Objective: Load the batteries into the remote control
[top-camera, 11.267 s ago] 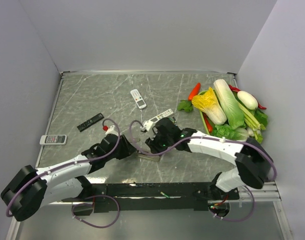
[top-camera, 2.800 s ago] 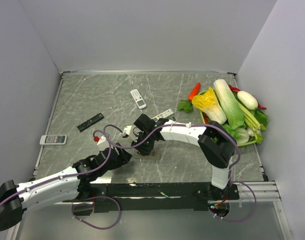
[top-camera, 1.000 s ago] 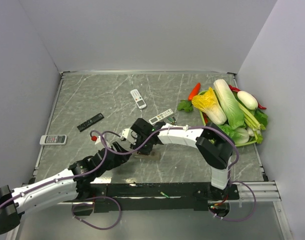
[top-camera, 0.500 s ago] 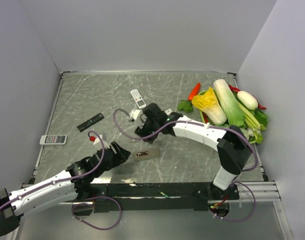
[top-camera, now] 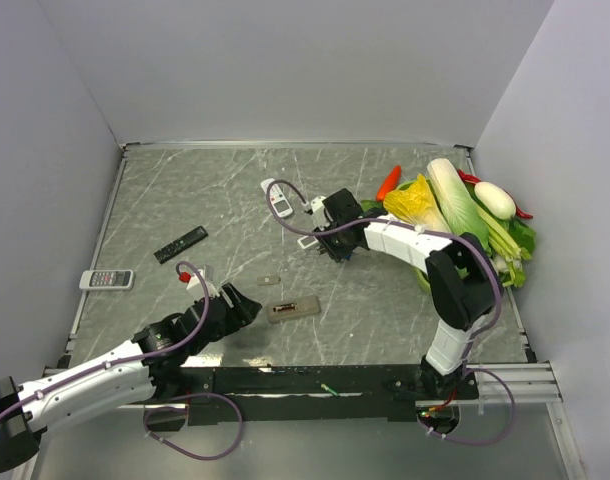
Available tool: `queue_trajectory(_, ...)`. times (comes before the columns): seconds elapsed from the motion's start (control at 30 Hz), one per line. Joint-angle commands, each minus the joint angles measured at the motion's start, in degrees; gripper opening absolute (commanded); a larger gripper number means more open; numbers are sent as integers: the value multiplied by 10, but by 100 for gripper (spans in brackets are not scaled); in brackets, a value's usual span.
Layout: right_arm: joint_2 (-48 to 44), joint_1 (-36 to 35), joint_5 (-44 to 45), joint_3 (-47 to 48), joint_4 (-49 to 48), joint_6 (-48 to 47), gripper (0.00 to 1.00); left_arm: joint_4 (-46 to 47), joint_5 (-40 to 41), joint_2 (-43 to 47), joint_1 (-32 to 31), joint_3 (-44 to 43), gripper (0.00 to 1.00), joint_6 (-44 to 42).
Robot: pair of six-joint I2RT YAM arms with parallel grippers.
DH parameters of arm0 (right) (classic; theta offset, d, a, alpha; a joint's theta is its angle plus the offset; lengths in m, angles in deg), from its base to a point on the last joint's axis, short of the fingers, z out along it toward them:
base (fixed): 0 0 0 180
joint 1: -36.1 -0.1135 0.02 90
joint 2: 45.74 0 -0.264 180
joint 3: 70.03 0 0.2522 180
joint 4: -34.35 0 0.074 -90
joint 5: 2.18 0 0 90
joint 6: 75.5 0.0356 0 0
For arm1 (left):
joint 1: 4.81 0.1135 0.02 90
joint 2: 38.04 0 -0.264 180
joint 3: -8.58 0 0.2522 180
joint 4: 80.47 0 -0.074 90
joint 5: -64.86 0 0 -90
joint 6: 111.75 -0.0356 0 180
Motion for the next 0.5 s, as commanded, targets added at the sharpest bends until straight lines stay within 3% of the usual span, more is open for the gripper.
queue_trajectory(0.0,32,13,9,14,11,11,37,10,6,-5,2,-2,68,-2)
queue_trajectory(0.47,69,24,0,27,26,7,33,18,2,-17,2,-5,68,-7)
